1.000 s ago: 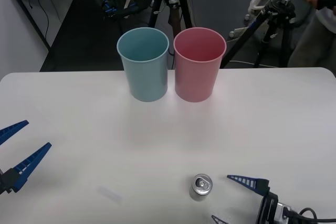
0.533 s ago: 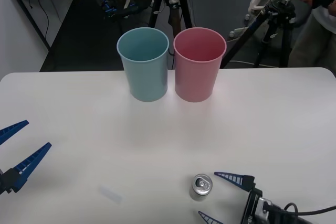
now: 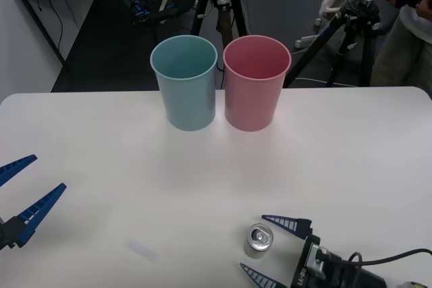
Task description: Grasp the object on the table and drop it into the matching bin: aluminum can to the light blue bin, PET bottle to the pink bin.
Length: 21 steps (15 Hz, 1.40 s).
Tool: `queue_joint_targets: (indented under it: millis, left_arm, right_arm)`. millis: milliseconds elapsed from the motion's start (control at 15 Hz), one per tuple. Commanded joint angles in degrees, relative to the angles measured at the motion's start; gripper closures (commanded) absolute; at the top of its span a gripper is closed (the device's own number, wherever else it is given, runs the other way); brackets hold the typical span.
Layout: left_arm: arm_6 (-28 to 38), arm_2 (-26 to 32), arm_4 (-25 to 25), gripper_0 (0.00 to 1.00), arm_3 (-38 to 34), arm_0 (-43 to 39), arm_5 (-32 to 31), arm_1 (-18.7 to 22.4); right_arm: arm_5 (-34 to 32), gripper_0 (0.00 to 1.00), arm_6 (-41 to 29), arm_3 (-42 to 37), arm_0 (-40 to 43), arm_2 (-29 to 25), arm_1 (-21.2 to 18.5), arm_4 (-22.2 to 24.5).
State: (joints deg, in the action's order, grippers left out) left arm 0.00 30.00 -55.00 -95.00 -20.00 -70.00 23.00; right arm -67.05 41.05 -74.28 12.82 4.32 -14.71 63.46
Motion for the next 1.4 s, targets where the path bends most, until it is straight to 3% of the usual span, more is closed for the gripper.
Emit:
queue_joint_targets:
  millis: [67,600,667,733,1400]
  left_arm:
    - [0.0,0.0,0.0,0.0,0.0,0.0,0.0,0.0]
    - [0.0,0.0,0.0,0.0,0.0,0.0,0.0,0.0]
    - [0.0,0.0,0.0,0.0,0.0,0.0,0.0,0.0]
    - [0.0,0.0,0.0,0.0,0.0,0.0,0.0,0.0]
    - [0.0,0.0,0.0,0.0,0.0,0.0,0.0,0.0]
  right_arm:
    - [1.57,0.0,-0.09,-0.07,-0.78,1.22,0.56,0.0]
    - [3.59,0.0,0.0,-0.07,-1.57,2.62,1.27,0.0]
    - [3.59,0.7,0.18,-0.07,-1.57,2.71,1.18,0.0]
    - [3.68,1.0,0.26,-0.07,-1.57,2.71,1.18,0.0]
    - [3.06,1.0,0.61,-0.51,-1.57,2.45,1.18,-0.09]
